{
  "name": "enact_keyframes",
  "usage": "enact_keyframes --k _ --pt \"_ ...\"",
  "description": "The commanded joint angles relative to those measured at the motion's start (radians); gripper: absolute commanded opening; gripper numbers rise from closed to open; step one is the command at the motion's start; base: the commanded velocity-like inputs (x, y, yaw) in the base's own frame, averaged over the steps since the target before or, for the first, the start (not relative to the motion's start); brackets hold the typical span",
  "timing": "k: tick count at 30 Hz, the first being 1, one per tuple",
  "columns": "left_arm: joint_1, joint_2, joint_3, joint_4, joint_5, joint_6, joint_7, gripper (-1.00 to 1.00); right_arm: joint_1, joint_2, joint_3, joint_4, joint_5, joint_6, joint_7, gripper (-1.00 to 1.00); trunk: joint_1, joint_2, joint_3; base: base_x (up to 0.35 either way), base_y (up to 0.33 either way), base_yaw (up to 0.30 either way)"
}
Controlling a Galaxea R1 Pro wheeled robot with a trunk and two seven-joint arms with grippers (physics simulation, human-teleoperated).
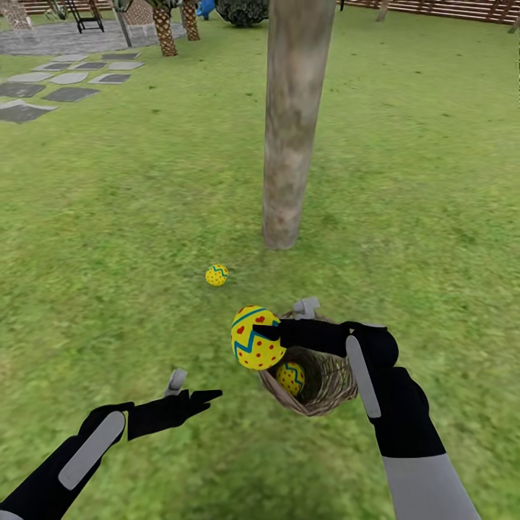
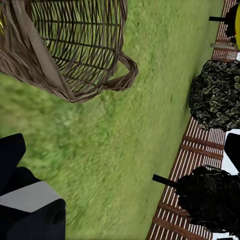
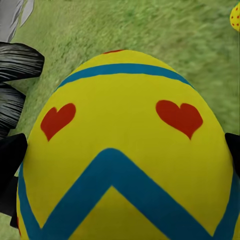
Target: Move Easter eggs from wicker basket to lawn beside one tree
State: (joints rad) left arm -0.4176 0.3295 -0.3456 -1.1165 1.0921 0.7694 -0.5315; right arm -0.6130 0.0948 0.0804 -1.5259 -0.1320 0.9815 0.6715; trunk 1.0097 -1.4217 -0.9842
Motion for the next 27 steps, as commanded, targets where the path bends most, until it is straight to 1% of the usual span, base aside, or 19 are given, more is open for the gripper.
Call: enact_keyframes --k 1,5,6,7,10,11,15,27 --pt "-0.001 0.001 -0.002 0.000 0.005 0.004 0.000 1.00 -0.001 0.000 -0.001 0.000 -0.008 0.008 -0.004 -1.00 0.000 0.000 0.001 0.000 0.000 0.000" --pt "-0.001 -0.003 -0.007 0.001 0.005 0.004 0.002 1.00 -0.001 0.000 -0.001 0.000 -0.008 0.008 -0.004 -1.00 0.000 0.000 0.008 0.000 0.000 0.000" --pt "-0.001 -0.008 -0.007 0.001 0.004 0.004 0.001 1.00 -0.001 0.000 -0.001 0.000 -0.008 0.008 -0.004 -1.00 0.000 0.000 0.009 0.000 0.000 0.000" --pt "0.000 -0.021 -0.007 0.001 0.000 0.004 0.002 1.00 -0.001 0.000 -0.001 0.000 -0.008 0.008 -0.004 -1.00 0.000 0.000 0.011 0.000 0.000 0.000" --pt "-0.001 -0.043 -0.006 0.001 -0.062 0.004 0.001 1.00 0.000 0.000 -0.001 0.000 -0.008 0.008 -0.004 -1.00 0.000 0.000 0.016 0.000 0.000 0.000" --pt "-0.001 -0.049 -0.006 0.001 -0.072 0.004 0.001 1.00 0.001 0.000 -0.001 0.000 -0.008 0.008 -0.004 -1.00 0.000 0.000 0.017 0.000 0.000 0.000" --pt "-0.001 -0.050 0.001 0.001 -0.076 0.004 -0.003 1.00 0.001 0.000 -0.001 0.000 -0.008 0.008 -0.004 -1.00 0.000 0.000 0.024 0.000 0.000 0.000" --pt "-0.001 -0.050 0.004 0.001 -0.077 0.004 -0.004 1.00 0.001 0.000 -0.001 0.000 -0.008 0.008 -0.004 -1.00 0.000 0.000 0.043 0.000 0.000 0.000"
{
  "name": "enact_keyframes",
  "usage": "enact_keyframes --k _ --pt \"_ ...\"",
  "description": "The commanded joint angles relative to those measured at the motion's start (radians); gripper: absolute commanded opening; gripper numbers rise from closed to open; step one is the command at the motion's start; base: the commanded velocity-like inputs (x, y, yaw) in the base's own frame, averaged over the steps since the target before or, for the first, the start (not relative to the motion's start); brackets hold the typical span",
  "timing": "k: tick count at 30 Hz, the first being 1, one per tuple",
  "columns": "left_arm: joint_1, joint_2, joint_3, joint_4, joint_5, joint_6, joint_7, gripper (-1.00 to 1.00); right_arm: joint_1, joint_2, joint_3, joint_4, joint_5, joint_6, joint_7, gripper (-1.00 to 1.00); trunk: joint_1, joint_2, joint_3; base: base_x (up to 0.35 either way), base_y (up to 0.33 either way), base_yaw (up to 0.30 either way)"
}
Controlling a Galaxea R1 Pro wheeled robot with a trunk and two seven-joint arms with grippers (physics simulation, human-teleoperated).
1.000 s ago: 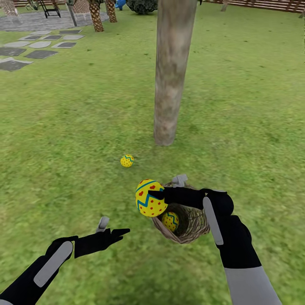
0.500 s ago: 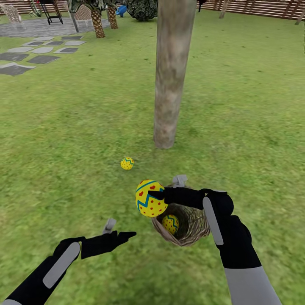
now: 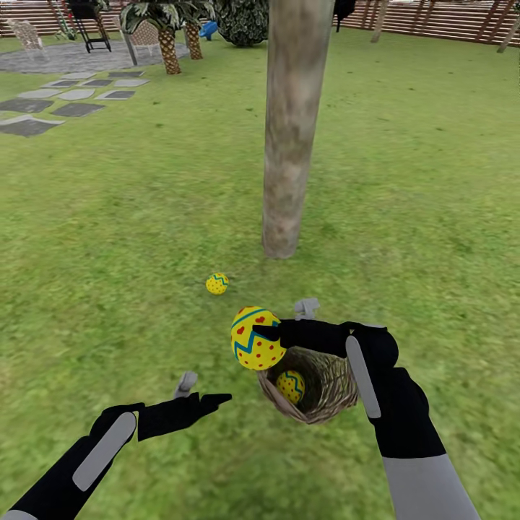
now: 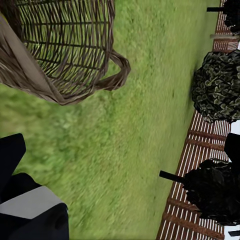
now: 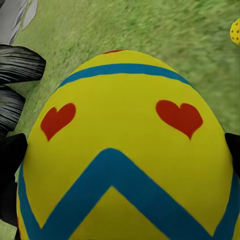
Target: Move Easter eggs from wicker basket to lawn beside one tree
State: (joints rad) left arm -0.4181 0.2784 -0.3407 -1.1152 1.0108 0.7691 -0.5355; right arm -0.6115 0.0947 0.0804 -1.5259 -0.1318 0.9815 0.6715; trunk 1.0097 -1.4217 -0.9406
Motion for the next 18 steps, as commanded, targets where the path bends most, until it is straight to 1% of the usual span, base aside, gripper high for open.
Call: enact_keyframes --k 1,15,18 --pt "0.000 0.001 -0.001 -0.001 0.005 0.004 0.000 1.00 -0.001 0.000 -0.001 0.000 -0.008 0.008 -0.004 -1.00 0.000 0.000 0.001 0.000 0.000 0.000" --pt "0.000 0.001 -0.001 -0.002 0.005 0.004 -0.001 1.00 -0.001 0.000 -0.001 0.000 -0.008 0.008 -0.004 -1.00 0.000 0.000 0.024 0.000 0.000 -0.002" --pt "-0.001 0.001 -0.001 -0.002 0.005 0.004 -0.001 1.00 -0.001 0.000 -0.001 0.000 -0.008 0.008 -0.004 -1.00 0.000 0.000 0.028 0.000 0.000 -0.128"
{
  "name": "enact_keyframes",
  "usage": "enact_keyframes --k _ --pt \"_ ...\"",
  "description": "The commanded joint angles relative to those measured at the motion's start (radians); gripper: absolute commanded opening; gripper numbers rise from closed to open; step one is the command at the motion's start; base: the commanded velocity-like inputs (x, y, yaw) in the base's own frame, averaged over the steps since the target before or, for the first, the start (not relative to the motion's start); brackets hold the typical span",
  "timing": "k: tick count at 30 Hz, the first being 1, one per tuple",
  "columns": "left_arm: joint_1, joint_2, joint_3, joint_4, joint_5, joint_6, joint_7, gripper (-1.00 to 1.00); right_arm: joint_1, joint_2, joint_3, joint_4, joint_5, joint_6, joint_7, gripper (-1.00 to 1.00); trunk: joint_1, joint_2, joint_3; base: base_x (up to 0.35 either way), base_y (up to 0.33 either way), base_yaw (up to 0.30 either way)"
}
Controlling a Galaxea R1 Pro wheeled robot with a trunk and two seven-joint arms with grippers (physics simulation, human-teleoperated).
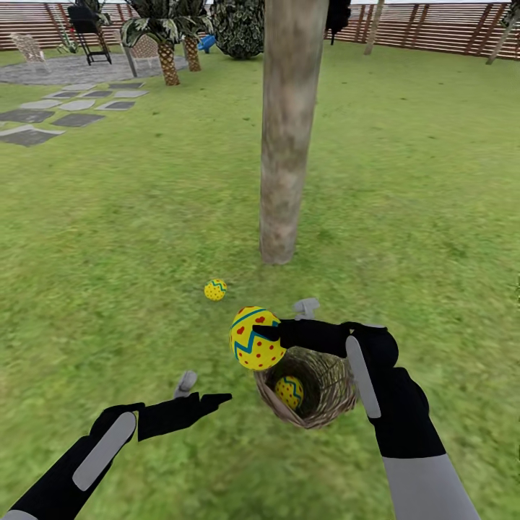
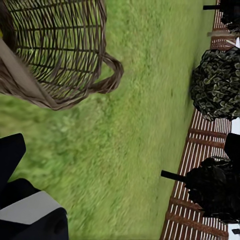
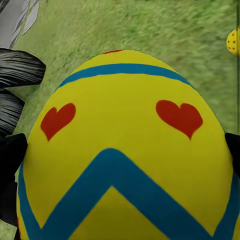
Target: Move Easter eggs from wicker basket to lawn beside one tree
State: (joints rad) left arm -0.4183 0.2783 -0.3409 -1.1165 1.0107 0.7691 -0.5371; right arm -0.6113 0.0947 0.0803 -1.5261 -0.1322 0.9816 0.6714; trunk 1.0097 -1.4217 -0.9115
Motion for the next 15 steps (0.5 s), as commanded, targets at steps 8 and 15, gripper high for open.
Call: enact_keyframes --k 8,15 --pt "0.000 0.001 0.000 -0.002 0.006 0.006 0.000 1.00 -0.001 0.001 -0.001 0.000 -0.008 0.008 -0.003 -1.00 0.000 0.000 0.012 0.000 0.000 -0.171" --pt "0.000 0.001 0.000 -0.001 0.006 0.006 0.000 1.00 -0.001 0.001 -0.001 0.000 -0.009 0.008 -0.003 -1.00 0.000 0.000 0.023 0.000 0.000 -0.173"
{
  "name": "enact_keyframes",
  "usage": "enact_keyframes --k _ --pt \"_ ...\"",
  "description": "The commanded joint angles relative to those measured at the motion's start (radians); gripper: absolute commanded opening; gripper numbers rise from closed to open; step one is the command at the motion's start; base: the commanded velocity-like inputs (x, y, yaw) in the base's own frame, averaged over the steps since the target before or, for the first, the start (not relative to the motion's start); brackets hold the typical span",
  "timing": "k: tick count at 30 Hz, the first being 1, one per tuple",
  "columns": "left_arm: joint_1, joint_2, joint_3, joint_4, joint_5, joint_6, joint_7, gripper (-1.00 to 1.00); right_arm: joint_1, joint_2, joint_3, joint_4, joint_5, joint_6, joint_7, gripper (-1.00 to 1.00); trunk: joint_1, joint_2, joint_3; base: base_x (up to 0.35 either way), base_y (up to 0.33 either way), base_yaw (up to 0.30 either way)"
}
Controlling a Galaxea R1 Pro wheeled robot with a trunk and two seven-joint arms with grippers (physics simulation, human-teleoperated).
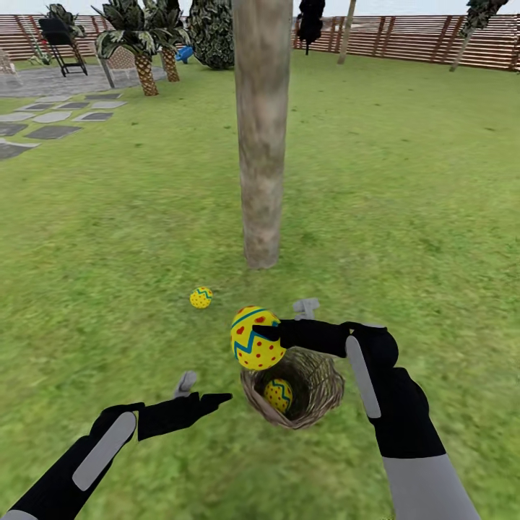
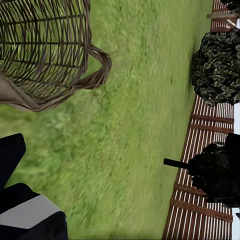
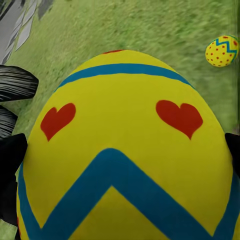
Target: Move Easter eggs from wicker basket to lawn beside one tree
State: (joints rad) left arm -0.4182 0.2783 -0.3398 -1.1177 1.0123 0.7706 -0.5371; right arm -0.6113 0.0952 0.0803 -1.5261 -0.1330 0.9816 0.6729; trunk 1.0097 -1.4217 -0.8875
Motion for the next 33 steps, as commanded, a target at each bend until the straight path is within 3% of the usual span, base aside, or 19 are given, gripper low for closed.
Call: enact_keyframes --k 1,14,33 --pt "-0.001 0.001 -0.001 0.000 0.005 0.004 0.000 1.00 -0.001 0.000 -0.001 0.000 -0.008 0.008 -0.004 -1.00 0.000 0.000 0.001 0.000 0.000 -0.173" --pt "0.000 -0.001 -0.003 0.001 0.005 0.004 0.000 1.00 -0.001 0.000 -0.001 0.000 -0.008 0.008 -0.006 -1.00 0.000 0.000 0.022 0.000 0.000 -0.078" --pt "0.000 -0.001 -0.009 -0.001 0.006 0.004 0.000 1.00 0.001 0.000 -0.001 0.000 -0.010 0.008 -0.003 -1.00 0.000 0.000 0.052 0.000 0.000 -0.182"
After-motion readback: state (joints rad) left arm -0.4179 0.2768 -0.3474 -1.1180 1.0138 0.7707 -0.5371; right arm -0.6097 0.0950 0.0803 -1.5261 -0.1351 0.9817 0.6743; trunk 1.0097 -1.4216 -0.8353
